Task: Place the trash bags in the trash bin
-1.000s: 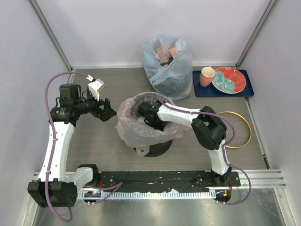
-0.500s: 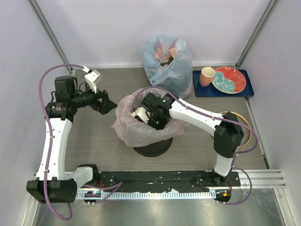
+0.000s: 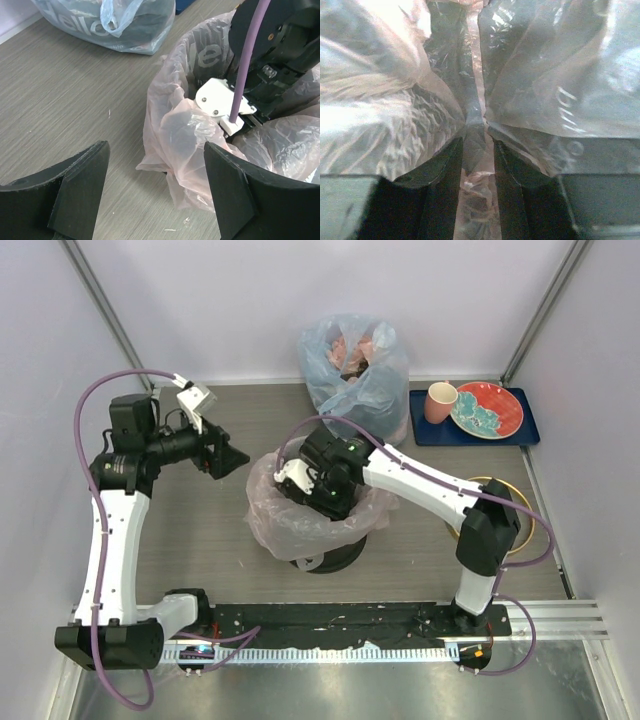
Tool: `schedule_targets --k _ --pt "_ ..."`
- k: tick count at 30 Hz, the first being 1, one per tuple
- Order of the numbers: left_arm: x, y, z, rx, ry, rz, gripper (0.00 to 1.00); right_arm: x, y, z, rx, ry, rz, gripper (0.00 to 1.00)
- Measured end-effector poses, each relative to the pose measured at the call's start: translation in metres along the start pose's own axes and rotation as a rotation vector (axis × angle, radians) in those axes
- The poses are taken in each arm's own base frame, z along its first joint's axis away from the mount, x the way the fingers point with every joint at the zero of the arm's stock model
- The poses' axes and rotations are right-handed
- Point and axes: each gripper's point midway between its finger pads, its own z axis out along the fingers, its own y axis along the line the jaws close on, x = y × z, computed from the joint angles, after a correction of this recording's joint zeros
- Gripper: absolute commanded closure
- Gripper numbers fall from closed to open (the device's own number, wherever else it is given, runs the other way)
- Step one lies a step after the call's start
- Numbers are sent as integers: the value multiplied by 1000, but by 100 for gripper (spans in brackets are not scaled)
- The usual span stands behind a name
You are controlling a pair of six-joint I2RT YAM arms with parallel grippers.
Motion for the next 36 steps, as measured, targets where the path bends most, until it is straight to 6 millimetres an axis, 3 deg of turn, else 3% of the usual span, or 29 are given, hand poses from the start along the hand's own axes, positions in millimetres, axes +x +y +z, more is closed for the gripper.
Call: schedule_targets --k 6,10,12,15,19,22,26,28,31,36 --pt "9 -1 0 8 28 13 23 -19 -5 -16 38 -77 -16 61" --pt "8 -10 1 28 67 53 20 -42 -10 -46 70 -186 11 59" --pt "-3 -21 6 58 94 118 21 -57 -18 -76 75 -293 60 59" --pt "-13 -46 19 133 127 225 22 -67 -52 -137 113 -492 199 58" --pt "1 -74 47 207 241 323 24 -45 -94 -215 203 -722 400 57" --pt "23 -96 83 259 391 398 27 -30 -91 -244 225 -815 475 55" --pt "63 -106 124 291 580 402 37 -21 -81 -246 192 -843 520 55" --pt "91 -104 136 280 686 376 42 -13 -88 -241 186 -838 570 55" --pt "132 -102 138 248 818 361 48 3 -102 -228 185 -811 654 53" --pt "174 -100 133 210 968 345 50 15 -107 -211 164 -781 702 40"
